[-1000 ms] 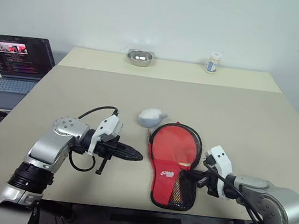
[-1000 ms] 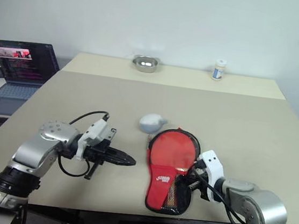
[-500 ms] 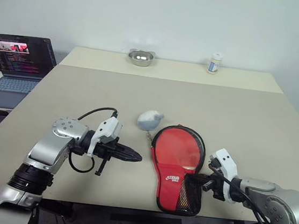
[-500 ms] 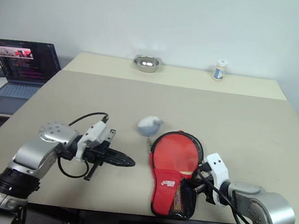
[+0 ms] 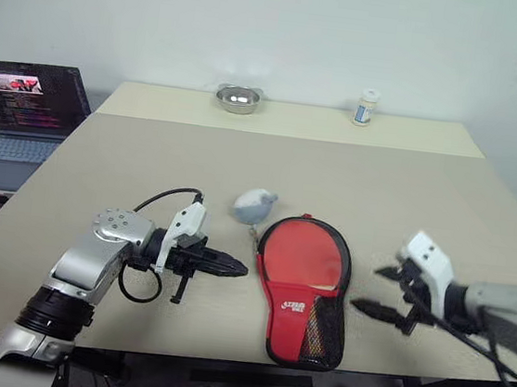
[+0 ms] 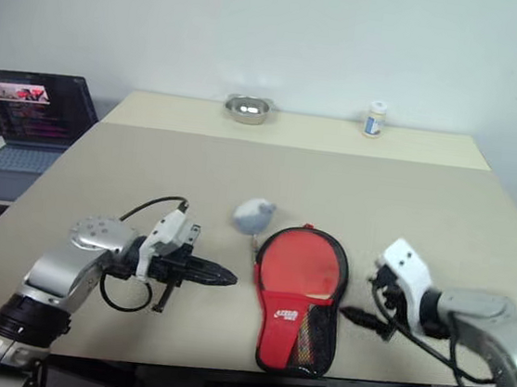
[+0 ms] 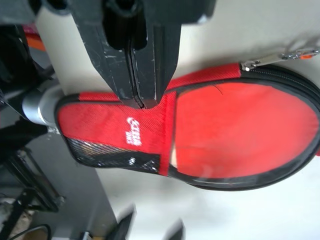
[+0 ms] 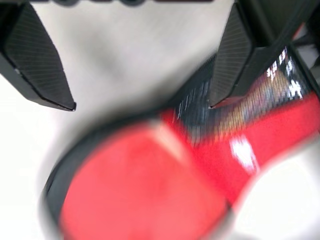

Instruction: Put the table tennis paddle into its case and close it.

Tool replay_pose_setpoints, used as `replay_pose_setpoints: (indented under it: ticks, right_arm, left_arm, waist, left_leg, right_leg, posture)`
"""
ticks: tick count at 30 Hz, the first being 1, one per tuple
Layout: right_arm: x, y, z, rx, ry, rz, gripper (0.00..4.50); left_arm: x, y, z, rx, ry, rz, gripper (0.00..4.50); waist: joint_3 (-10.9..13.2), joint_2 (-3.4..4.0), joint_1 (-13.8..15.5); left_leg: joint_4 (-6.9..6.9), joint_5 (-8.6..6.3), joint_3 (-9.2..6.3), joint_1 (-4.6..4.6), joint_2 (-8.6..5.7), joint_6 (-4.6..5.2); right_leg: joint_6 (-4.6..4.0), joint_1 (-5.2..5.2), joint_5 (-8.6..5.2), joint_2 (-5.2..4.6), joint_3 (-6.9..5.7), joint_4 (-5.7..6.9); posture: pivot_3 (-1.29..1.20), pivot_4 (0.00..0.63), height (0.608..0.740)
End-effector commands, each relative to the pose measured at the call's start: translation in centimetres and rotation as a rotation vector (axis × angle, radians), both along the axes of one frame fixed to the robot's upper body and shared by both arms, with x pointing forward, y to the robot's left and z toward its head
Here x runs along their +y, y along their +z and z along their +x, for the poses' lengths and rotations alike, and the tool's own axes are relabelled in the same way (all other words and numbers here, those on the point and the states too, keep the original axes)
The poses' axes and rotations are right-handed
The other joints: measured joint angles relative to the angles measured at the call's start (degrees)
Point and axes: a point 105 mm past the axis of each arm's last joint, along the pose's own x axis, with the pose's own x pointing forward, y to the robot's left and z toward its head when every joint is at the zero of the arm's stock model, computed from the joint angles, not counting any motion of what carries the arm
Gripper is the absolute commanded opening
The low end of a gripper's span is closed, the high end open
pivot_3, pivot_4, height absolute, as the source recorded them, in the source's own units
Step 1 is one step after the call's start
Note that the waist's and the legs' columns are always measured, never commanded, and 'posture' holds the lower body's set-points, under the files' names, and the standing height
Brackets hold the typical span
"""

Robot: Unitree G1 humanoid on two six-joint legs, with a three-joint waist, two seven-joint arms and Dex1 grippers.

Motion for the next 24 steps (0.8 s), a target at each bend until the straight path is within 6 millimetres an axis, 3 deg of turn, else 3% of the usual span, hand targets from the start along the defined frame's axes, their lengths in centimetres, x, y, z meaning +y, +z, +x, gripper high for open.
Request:
replay_pose_setpoints:
  ticks: [1,4,8,10,13,20,21,24]
  right_arm:
    - [2.4,2.1,0.8,-0.107,0.096,0.126,4.47]
    - [5.4,0.7,2.7,-0.109,0.092,0.213,4.47]
    - [7.3,-3.0,4.2,-0.079,0.070,0.180,4.50]
    - [7.9,-4.4,4.4,-0.066,0.068,0.172,4.50]
    - [8.2,-5.7,4.7,-0.056,0.062,0.154,4.50]
    - [8.5,-6.9,5.0,-0.051,0.063,0.138,4.50]
    - [8.6,-7.0,5.0,-0.053,0.063,0.133,4.50]
    - [8.7,-7.0,5.0,-0.056,0.065,0.129,4.50]
  left_arm:
    - [0.1,1.0,0.4,-0.044,0.034,-0.020,0.00]
    - [0.2,1.1,0.9,-0.043,0.071,-0.028,0.00]
    - [0.8,1.5,2.0,-0.046,0.143,-0.043,0.17]
    - [1.1,1.8,2.8,-0.054,0.193,-0.058,0.61]
    - [1.2,2.8,4.1,-0.080,0.264,-0.111,1.63]
    - [0.8,4.9,7.4,-0.199,0.413,-0.176,4.19]
    - [0.8,5.2,7.9,-0.207,0.428,-0.183,4.46]
    - [0.2,4.8,9.1,-0.173,0.434,-0.154,4.46]
  waist:
    - [0.0,-0.02,0.0]
    - [0.0,-0.06,0.0]
    - [0.0,-0.04,0.1]
    - [0.0,-0.04,0.4]
    - [0.0,-0.04,0.4]
    - [0.0,-0.05,0.4]
    - [0.0,-0.05,0.4]
    - [0.0,-0.05,0.4]
  left_leg:
    - [-0.01,0.00,-0.02,0.00,0.02,0.00]
    - [-0.01,0.00,0.00,-0.01,0.14,0.00]
    - [-0.01,0.00,0.03,-0.03,0.13,0.00]
    - [0.01,0.00,0.04,-0.06,0.05,0.00]
    - [0.04,0.00,0.03,-0.11,-0.06,0.00]
    - [0.08,0.00,0.02,-0.13,-0.11,0.00]
    - [0.08,0.00,0.00,-0.12,-0.11,-0.01]
    - [0.09,0.01,0.00,-0.12,-0.12,-0.01]
  right_leg:
    - [0.00,0.00,0.00,0.05,0.00,0.00]
    - [-0.02,-0.01,0.00,0.16,0.01,0.00]
    - [-0.03,-0.05,0.00,0.15,0.02,0.02]
    - [-0.04,-0.06,0.00,0.14,0.01,0.02]
    - [-0.03,-0.06,0.01,0.11,0.00,0.02]
    - [-0.20,-0.05,0.15,-0.11,-0.02,0.04]
    - [-0.20,-0.05,0.16,-0.11,-0.04,0.06]
    - [-0.20,-0.05,0.16,-0.07,-0.04,0.09]
  posture:
    - [0.00,0.150,0.740]
    - [0.00,0.150,0.740]
    - [0.00,0.150,0.740]
    - [0.00,0.150,0.740]
    - [0.00,0.150,0.740]
    - [0.00,0.150,0.740]
    - [0.00,0.150,0.740]
    - [0.00,0.150,0.740]
